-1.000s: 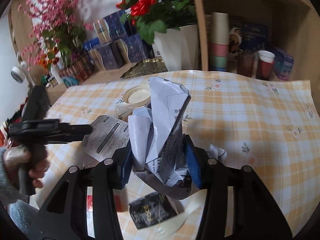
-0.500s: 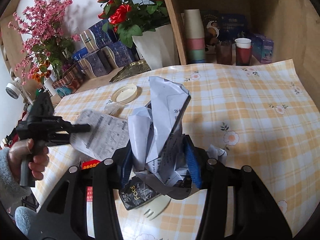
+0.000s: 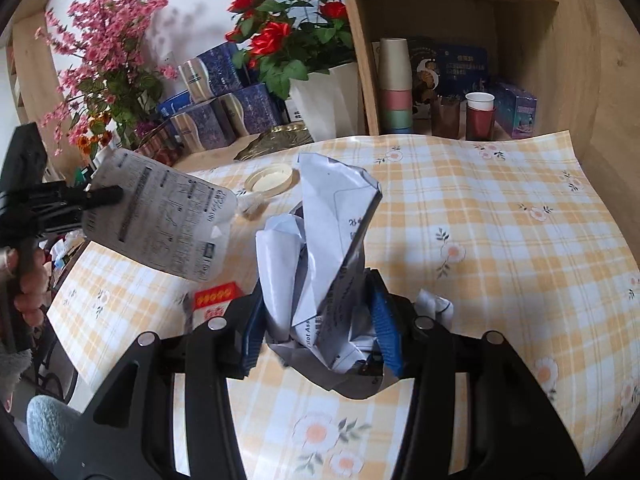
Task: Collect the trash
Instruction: 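Grasp the clear plastic wrapper with the left gripper while the right gripper holds the paper, then carry the plastic wrapper and crumpled paper over the brown bin with both grippers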
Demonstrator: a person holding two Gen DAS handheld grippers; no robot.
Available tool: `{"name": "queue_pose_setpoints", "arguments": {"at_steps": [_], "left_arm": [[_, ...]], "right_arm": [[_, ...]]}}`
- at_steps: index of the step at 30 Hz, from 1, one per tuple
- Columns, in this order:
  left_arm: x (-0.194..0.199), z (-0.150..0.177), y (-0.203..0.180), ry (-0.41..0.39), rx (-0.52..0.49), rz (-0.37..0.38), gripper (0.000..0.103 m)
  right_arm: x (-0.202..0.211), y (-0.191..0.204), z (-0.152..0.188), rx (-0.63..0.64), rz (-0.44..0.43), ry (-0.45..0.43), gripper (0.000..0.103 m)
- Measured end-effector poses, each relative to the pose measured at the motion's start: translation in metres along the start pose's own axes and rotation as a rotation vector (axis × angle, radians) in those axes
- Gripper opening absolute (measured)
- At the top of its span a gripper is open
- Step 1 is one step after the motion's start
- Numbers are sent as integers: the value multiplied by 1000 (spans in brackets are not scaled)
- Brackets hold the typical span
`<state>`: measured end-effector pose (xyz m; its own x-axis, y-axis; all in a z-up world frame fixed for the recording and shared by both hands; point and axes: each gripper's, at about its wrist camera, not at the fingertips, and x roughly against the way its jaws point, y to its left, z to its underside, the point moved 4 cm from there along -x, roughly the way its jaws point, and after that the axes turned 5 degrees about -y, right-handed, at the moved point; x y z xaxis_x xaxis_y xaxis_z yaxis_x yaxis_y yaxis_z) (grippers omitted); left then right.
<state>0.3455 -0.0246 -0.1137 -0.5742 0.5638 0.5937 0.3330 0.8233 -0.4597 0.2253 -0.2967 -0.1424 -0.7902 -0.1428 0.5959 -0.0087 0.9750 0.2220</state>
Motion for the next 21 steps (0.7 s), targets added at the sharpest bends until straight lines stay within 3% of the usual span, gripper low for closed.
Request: {"name": "queue_pose_setpoints", "arguments": {"at_steps": [5, 21], "left_arm": [[38, 21, -11, -25, -59, -29, 24], [117, 121, -36, 7, -92, 4, 24]], "right_arm": [[30, 16, 18, 17, -7, -10, 49], [94, 49, 67, 43, -35, -21, 49]]}}
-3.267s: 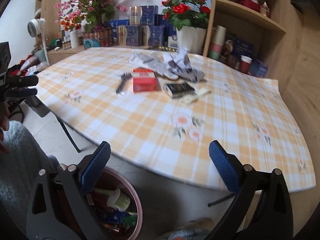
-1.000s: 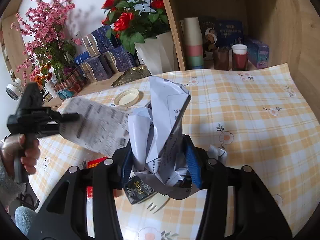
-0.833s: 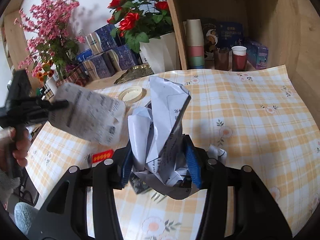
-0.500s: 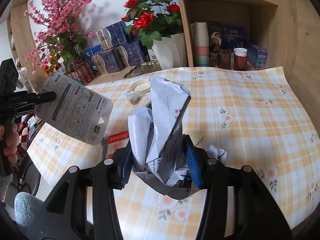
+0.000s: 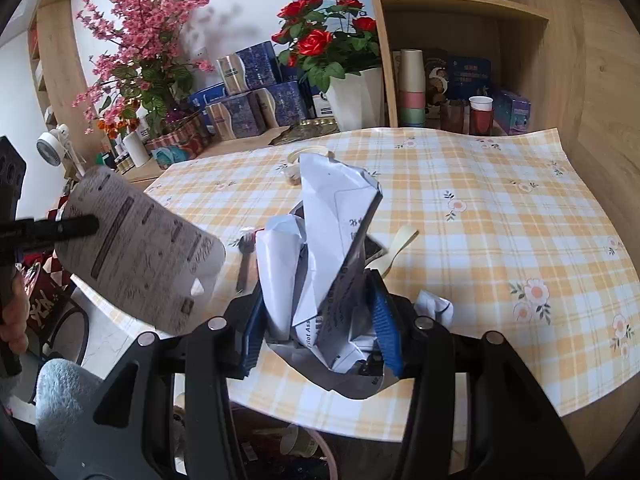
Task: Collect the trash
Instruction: 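Carry the plastic wrapper and crumpled paper over the brown bin with both grippers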
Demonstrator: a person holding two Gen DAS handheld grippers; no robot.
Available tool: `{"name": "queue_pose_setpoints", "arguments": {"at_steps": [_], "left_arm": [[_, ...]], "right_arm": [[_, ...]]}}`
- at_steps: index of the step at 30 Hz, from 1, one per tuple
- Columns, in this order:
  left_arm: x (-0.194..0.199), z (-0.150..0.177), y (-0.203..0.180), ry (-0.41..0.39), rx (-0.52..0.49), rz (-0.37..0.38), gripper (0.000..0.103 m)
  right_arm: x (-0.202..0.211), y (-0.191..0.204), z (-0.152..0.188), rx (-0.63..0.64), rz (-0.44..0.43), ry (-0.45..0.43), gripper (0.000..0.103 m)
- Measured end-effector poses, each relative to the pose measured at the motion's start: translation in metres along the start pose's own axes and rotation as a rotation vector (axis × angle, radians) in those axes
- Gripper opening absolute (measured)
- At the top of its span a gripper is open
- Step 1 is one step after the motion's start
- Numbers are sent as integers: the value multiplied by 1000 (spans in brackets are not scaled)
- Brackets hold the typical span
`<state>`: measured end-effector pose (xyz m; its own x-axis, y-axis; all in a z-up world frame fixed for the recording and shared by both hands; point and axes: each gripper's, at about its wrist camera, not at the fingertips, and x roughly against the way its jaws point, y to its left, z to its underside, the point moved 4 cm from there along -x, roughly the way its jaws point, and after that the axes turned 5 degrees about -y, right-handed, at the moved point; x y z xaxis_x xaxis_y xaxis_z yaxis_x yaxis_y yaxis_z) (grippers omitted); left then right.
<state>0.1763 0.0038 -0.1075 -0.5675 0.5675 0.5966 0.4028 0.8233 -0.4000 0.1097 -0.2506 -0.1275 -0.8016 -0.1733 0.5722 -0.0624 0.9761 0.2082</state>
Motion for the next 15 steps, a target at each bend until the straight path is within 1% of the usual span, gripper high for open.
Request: {"name": "queue_pose_setpoints", "arguments": {"at_steps": [9, 15], "left_arm": [[26, 57, -17, 36, -40, 4, 24], [28, 95, -15, 73, -24, 11, 24]], "right_arm": [[21, 15, 17, 10, -24, -13, 49], [31, 21, 35, 24, -25, 1, 49]]}}
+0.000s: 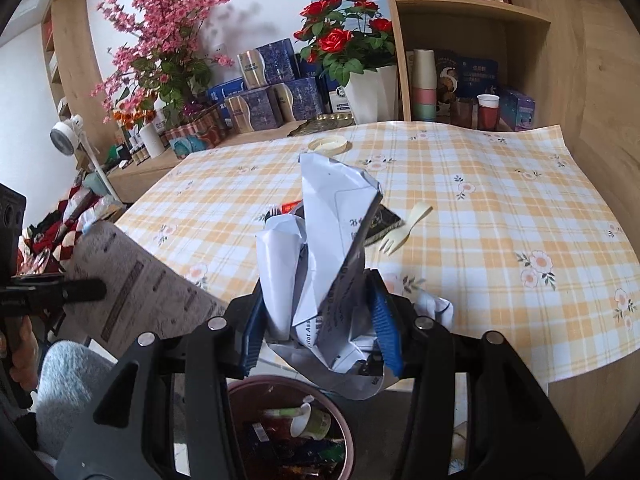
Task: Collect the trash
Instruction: 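Carry the plastic wrapper and crumpled paper over the brown bin with both grippers, then open the left gripper over the bin to drop the plastic wrapper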
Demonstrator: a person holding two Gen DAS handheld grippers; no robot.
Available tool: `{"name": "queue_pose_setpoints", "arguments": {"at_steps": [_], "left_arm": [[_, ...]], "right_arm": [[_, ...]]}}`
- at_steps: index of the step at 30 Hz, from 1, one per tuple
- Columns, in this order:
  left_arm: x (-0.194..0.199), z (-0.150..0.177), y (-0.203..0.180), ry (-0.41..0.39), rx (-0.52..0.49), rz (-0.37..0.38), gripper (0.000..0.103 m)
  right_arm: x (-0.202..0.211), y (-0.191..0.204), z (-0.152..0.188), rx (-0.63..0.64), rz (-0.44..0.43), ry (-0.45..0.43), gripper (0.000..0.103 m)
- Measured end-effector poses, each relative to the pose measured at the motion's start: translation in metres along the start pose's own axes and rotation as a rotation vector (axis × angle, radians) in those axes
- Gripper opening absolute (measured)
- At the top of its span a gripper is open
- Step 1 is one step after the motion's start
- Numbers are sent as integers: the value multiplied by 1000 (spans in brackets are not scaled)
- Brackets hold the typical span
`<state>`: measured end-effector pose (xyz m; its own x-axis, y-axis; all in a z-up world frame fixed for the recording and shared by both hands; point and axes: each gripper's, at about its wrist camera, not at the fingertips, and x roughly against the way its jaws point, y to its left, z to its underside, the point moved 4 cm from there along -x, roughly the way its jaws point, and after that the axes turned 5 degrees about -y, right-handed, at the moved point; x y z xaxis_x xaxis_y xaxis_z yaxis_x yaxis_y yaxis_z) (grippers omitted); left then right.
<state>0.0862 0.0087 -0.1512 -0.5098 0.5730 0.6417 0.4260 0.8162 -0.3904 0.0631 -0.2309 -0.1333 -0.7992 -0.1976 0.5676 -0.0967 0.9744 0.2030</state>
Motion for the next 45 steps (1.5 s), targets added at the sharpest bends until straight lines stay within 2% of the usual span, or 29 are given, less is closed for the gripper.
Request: {"name": "queue_pose_setpoints", "arguments": {"at_steps": [5, 12, 22, 34, 42, 43, 45], "left_arm": [[-7, 34, 4, 40, 22, 3, 24], [-23, 63, 5, 99, 13, -3, 24], [-64, 103, 18, 237, 30, -19, 24], [-126, 137, 4, 400, -44, -7, 24], [-156, 143, -21, 454, -132, 22, 24], [-157, 144, -23, 455, -143, 19, 26], [-160, 145, -29, 446, -185, 8, 46]], "right_arm": [[3, -2, 15, -19, 4, 7, 49], [6, -6, 31, -39, 7, 12, 49], [5, -20, 40, -62, 22, 13, 49], [0, -32, 64, -48, 35, 49, 49], [0, -41, 70, -62, 47, 51, 49], [0, -42, 70, -65, 50, 48, 49], [0, -42, 71, -70, 51, 50, 49]]}}
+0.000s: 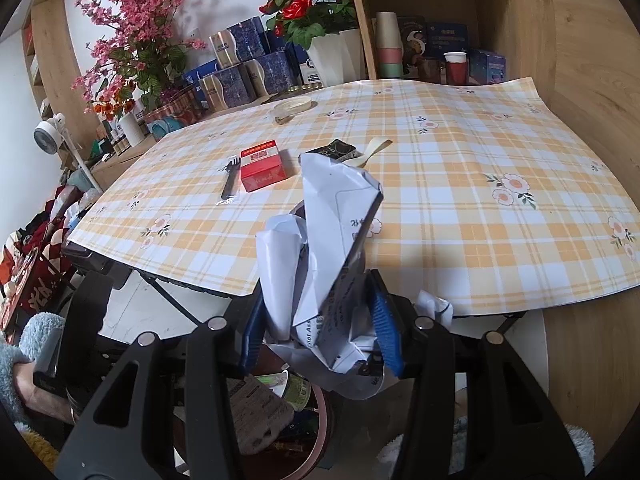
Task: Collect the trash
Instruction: 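Open the left gripper over the bin to drop the plastic wrapper, then lower the crumpled paper into the bin and open the right gripper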
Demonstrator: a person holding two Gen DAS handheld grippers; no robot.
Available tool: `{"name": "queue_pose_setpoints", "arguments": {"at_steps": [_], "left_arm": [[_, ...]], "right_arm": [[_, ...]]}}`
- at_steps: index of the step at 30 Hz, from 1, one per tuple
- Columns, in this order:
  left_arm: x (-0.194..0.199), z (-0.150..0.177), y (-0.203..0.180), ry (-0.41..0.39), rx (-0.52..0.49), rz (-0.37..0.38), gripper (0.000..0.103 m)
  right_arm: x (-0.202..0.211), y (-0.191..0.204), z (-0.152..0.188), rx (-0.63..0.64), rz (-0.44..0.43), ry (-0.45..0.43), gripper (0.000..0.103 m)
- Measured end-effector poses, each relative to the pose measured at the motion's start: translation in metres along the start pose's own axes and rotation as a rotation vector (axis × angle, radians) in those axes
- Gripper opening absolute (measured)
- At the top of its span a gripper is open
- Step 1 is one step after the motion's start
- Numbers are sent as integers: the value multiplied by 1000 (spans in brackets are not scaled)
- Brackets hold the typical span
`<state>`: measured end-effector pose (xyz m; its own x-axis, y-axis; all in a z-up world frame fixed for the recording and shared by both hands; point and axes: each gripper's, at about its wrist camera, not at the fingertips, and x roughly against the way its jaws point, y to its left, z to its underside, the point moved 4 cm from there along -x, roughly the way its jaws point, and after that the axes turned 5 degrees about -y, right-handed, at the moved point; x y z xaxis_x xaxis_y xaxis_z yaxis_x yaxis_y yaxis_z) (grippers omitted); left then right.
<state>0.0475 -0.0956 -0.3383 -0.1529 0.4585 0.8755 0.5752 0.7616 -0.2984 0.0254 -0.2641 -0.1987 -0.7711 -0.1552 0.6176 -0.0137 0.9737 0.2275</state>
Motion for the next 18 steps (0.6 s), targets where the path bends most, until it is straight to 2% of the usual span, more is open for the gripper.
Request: {"name": "queue_pose_setpoints", "arguments": {"at_steps": [1, 5, 10, 15, 18], "left_arm": [[2, -1, -3, -21, -24, -20, 62], [14, -7, -6, -86, -56, -51, 78], [46, -20, 11, -218, 3, -114, 89], [90, -29, 28, -358, 41, -191, 94], [112, -30, 38, -413, 40, -244, 95]], "right_arm": [[-1, 0, 1, -1, 0, 3, 49], [-2, 1, 6, 7, -4, 15, 49], [-7, 10, 14, 24, -21, 35, 49], [-14, 22, 23, 29, -49, 60, 49], [-19, 33, 29, 62, -61, 79, 49]]}}
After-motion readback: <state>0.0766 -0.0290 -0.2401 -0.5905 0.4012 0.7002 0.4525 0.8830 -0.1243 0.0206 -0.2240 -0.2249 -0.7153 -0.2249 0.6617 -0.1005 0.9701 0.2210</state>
